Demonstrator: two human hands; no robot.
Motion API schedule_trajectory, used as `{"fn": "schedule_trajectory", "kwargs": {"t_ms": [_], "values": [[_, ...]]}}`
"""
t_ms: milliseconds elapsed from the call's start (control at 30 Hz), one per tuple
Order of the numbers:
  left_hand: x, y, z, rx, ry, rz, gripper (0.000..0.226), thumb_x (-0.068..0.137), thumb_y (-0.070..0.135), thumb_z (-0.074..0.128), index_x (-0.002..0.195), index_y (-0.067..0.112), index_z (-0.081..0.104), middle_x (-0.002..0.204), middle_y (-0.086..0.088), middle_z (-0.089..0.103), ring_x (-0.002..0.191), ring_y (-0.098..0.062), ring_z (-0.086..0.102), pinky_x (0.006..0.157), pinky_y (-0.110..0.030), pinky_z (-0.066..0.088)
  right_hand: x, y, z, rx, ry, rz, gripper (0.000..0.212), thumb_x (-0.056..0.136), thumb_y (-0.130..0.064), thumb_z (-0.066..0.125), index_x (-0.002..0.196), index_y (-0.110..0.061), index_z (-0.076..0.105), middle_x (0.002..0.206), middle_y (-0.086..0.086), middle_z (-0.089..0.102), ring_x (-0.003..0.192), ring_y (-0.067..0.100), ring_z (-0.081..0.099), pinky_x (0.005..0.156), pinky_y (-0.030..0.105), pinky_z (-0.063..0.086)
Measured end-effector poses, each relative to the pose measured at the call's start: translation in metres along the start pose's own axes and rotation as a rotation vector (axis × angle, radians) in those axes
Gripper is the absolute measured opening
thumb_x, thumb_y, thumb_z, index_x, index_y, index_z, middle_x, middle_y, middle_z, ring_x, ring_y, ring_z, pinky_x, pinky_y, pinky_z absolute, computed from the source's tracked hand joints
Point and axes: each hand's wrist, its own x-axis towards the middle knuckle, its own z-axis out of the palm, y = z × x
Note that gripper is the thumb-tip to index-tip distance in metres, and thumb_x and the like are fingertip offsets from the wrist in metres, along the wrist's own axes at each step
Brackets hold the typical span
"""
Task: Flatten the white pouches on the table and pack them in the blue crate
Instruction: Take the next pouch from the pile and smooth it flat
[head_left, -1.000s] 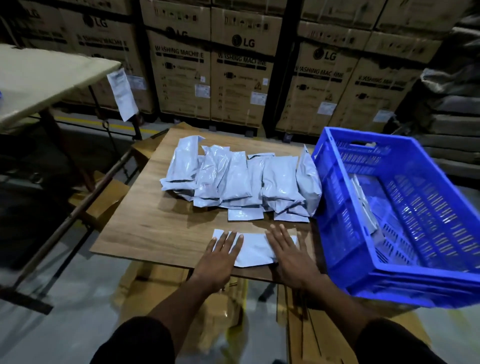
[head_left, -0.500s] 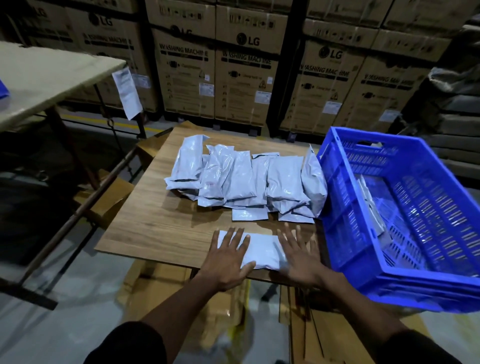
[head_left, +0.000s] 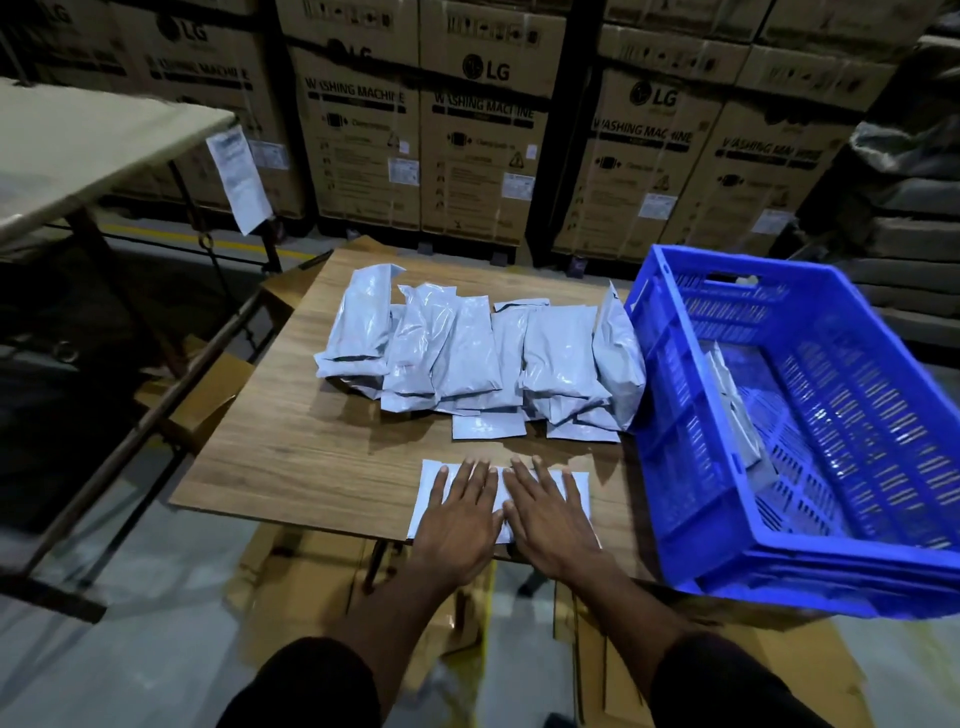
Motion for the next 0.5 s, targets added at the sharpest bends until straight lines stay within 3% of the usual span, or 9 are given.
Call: {"fn": "schedule_trajectory", "kwargs": {"t_ms": [67, 200, 500], "values": [[0.001, -0.0008, -0.0019, 0.008, 0.004, -0.003, 0.071, 0.108, 0.043, 0.003, 0.148, 0.009, 0.05, 0.154, -0.012, 0.047, 0.147, -0.03, 0.038, 0.118, -0.055, 0.021, -0.0023, 0.0023, 0.0086, -0.02, -0.001, 0.003, 0.053, 0.101, -0.041, 0.028, 0.142, -0.02, 0.054, 0.15, 0.0, 0.05, 0.141, 0.026, 0.042, 0.108, 0.056, 0.037], [0.0026, -0.0026, -0.0044, 0.022, 0.015, 0.031, 0.062, 0.105, 0.044, 0.021, 0.146, 0.01, 0.054, 0.152, -0.009, 0.051, 0.146, -0.03, 0.04, 0.116, -0.053, 0.019, -0.0034, 0.0042, 0.0097, -0.017, 0.012, 0.003, 0.053, 0.101, -0.042, 0.03, 0.144, -0.021, 0.053, 0.152, -0.003, 0.047, 0.143, 0.026, 0.039, 0.112, 0.051, 0.018], [-0.005, -0.001, 0.0009, -0.012, 0.021, 0.023, 0.062, 0.103, 0.043, 0.025, 0.149, 0.009, 0.049, 0.158, -0.01, 0.043, 0.148, -0.029, 0.036, 0.116, -0.052, 0.018, -0.0087, 0.0037, 0.0139, 0.003, 0.002, -0.012, 0.054, 0.102, -0.043, 0.031, 0.148, -0.021, 0.047, 0.155, -0.005, 0.042, 0.146, 0.024, 0.035, 0.113, 0.052, 0.018]]}}
